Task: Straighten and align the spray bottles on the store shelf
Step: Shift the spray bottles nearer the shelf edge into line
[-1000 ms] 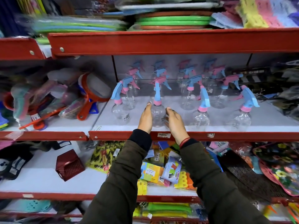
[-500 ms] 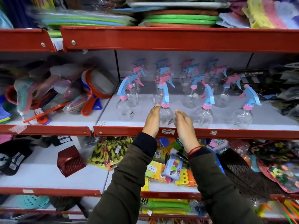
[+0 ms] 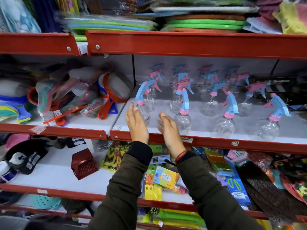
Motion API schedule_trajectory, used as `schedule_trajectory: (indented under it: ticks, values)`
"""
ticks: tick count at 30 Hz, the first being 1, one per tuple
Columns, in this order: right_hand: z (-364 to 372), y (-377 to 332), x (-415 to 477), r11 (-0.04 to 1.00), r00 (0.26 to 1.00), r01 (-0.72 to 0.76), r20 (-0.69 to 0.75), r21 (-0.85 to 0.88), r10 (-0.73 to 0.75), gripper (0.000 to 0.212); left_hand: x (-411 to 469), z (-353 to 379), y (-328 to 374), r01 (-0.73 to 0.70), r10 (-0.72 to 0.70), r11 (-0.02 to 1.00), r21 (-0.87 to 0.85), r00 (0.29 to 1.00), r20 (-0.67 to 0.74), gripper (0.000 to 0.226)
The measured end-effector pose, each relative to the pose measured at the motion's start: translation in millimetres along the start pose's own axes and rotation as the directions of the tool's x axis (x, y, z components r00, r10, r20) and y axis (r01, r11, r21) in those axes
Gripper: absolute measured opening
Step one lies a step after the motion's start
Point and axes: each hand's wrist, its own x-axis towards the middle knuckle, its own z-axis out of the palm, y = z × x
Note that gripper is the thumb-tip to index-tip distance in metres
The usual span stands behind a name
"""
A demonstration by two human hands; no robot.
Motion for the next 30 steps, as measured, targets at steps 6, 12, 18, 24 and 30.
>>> schedule_trajectory:
  ticks: [6, 12, 18, 24, 30]
  values:
    - [39, -9, 35, 0.993, 0.995, -0.099, 0.018, -0.063, 0.101, 0.053, 54, -13, 1, 0.224, -0.231, 0.973, 0.064, 0.962, 0.143, 0.058]
    - [45, 34, 72, 0.992, 0.992, -0.122, 0.018, -0.031, 0.123, 0.081, 52, -22, 9, 0.297, -0.302, 0.953, 0.063, 0.908, 0.292, 0.057]
    - [42, 13, 34, 0.994, 0.995, -0.102, 0.017, -0.041, 0.103, 0.083, 36, -38, 6, 0.256, -0.278, 0.960, 0.109, 0.901, 0.333, 0.048]
    - [42, 5, 12, 0.996, 0.997, -0.072, 0.038, -0.060, 0.074, 0.081, 30, -40, 4, 0.228, -0.247, 0.969, 0.097, 0.915, 0.320, 0.040]
    - [42, -8, 15, 0.996, 0.998, -0.062, 0.018, -0.064, 0.063, 0.068, 32, -45, -4, 0.230, -0.254, 0.963, 0.139, 0.949, 0.188, 0.066]
